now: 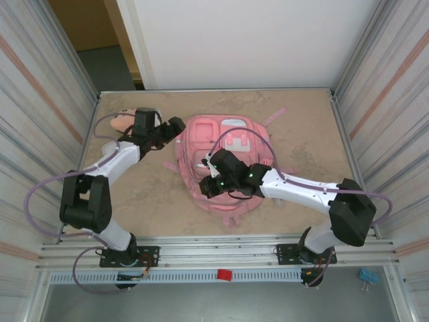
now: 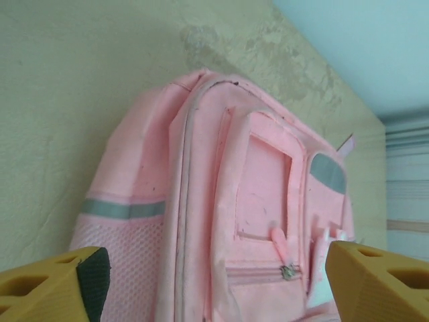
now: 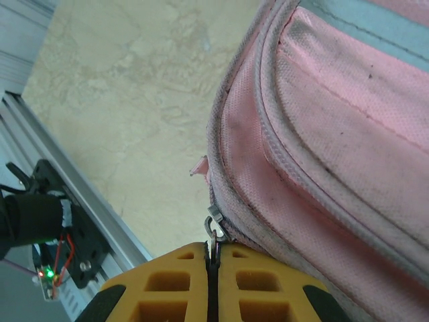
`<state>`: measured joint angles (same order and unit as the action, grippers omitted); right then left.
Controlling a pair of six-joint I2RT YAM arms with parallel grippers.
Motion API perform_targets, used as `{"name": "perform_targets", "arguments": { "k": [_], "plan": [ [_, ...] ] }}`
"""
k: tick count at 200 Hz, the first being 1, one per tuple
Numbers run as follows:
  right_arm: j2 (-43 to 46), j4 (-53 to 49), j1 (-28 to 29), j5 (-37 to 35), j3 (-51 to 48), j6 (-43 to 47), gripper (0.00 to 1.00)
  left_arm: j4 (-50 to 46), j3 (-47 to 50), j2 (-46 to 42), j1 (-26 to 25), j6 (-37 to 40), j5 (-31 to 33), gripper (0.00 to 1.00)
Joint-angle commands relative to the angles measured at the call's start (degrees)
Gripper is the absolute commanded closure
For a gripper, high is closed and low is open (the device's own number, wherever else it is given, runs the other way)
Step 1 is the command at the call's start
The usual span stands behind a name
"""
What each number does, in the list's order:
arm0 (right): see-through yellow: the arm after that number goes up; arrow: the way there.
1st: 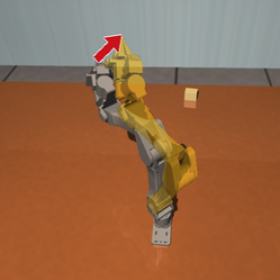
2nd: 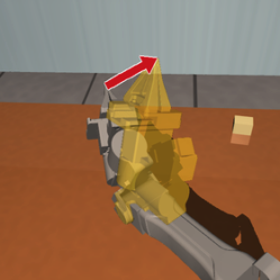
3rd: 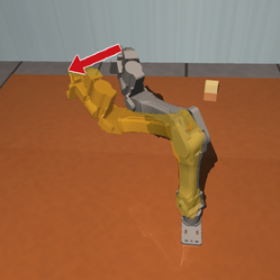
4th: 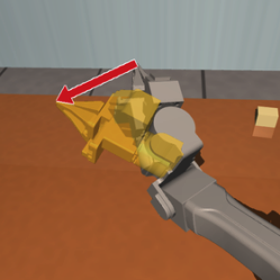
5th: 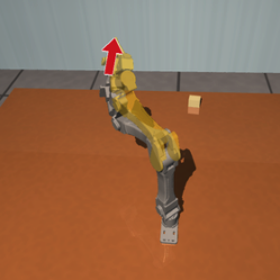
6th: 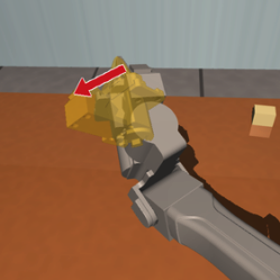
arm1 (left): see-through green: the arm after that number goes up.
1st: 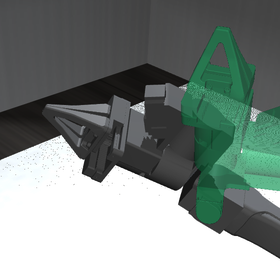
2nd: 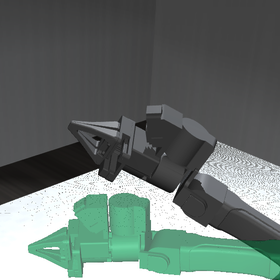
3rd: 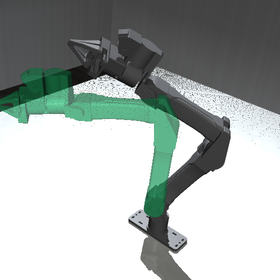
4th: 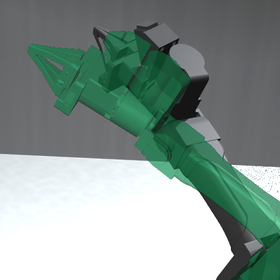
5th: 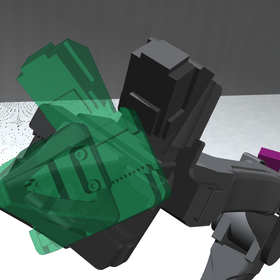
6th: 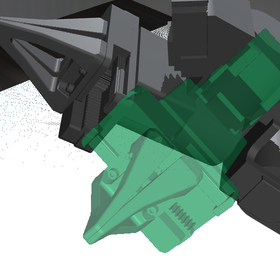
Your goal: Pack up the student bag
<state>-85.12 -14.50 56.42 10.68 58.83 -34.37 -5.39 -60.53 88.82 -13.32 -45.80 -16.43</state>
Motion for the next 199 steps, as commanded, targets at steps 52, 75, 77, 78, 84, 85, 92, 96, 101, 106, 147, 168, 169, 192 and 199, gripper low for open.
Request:
{"name": "perform_targets", "arguments": {
  "k": [52,75,77,78,84,85,92,96,101,106,147,168,169,192,199],
  "plan": [
    [-2.3,3.62,-0.09,1.17,3.3,-0.18,1.0,-1.66,28.79,-31.63,-6.19,-27.54,-2.44,0.2],
    [-2.59,3.63,-0.09,1.8,3.34,-0.08,1.0,0.17,29.82,-32.46,-12.5,-30.78,1.35,0.23],
    [-2.59,3.68,-0.09,1.8,3.36,-0.08,1.0,0.35,29.78,-32.36,-12.95,-30.91,1.76,0.24],
    [-2.64,3.68,-0.09,1.8,3.38,-0.08,1.0,0.45,29.78,-32.33,-13.13,-30.96,1.84,0.24],
    [-2.67,3.81,-0.09,1.96,3.34,-0.09,1.0,1.35,29.75,-31.85,-14.19,-31.3,2.83,0.26],
    [-2.68,3.8,-0.09,1.97,3.37,-0.08,1.0,1.57,29.71,-31.72,-14.28,-31.38,2.9,0.26],
    [-2.73,3.88,-0.09,2.17,3.37,-0.19,1.0,3.32,29.79,-30.72,-14.89,-31.89,3.26,0.27],
    [-2.73,3.84,-0.09,2.23,3.34,-0.22,1.0,4.46,29.77,-30.04,-15.03,-32.12,3.24,0.28],
    [-2.75,3.79,-0.09,2.24,3.33,-0.21,1.0,5.75,29.7,-29.07,-15.17,-32.36,2.9,0.29],
    [-2.68,3.78,-0.09,2.32,3.29,-0.22,1.0,6.66,29.52,-28.0,-15.32,-32.71,2.48,0.3],
    [-2.34,3.54,-0.04,2.85,2.87,-0.22,1.0,12.65,27.0,-20.06,-15.9,-33.57,-0.22,0.6],
    [-1.46,2.84,-0.25,2.86,2.49,-0.17,1.0,11.83,26.07,-18.05,-15.01,-31.97,-1.35,0.81],
    [-1.41,2.78,-0.26,2.99,2.46,-0.17,1.0,11.6,26.03,-18.01,-14.86,-31.89,-1.34,0.82],
    [1.13,1.3,-1.24,3.19,0.55,-0.18,1.0,7.03,25.9,-18.15,-10.87,-28.12,-2.03,1.0],
    [2.19,0.62,-1.65,3.39,-0.52,-0.24,1.0,5.52,25.88,-18.53,-9.5,-26.66,-2.64,1.0]
  ]
}}
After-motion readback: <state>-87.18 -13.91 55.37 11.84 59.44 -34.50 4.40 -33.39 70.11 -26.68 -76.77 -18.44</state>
